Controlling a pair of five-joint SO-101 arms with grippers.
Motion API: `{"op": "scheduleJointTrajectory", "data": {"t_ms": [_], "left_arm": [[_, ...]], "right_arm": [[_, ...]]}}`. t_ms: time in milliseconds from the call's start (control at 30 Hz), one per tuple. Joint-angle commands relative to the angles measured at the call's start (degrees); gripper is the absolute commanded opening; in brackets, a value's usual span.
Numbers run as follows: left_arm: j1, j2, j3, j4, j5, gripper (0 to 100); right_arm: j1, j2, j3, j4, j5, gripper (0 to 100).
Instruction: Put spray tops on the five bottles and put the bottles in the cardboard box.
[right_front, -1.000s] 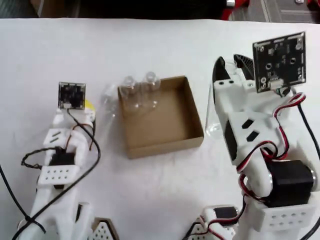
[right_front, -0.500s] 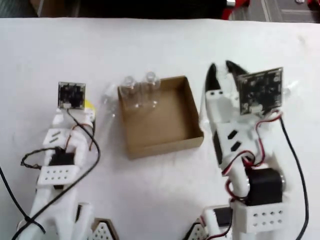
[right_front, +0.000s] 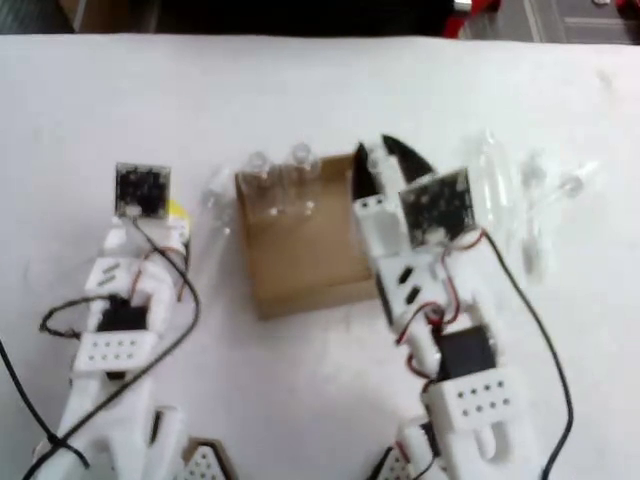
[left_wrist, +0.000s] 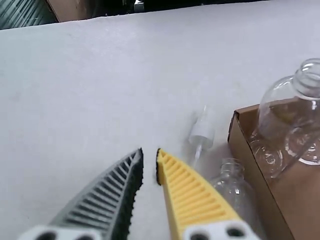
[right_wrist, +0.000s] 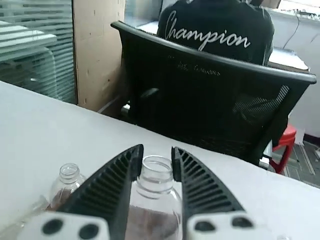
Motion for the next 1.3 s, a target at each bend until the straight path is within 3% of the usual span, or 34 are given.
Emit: {"op": "scheduleJointTrajectory", "data": {"t_ms": [0, 500, 1267], "left_arm": [[-0.6, -2.2, -0.4, -1.9, -0.8, 5], [-0.6, -2.2, -0.4, -1.9, -0.8, 5], [-0.6, -2.2, -0.5, -2.0, -0.8, 5]], "right_arm": [[-2.8, 0.8, 5.2, -14.5, -0.2, 1.8], [1.3, 37.8, -2.4, -41.8, -0.3, 1.8], [3.1, 68.6, -2.6, -82.4, -0.6, 1.6]]}}
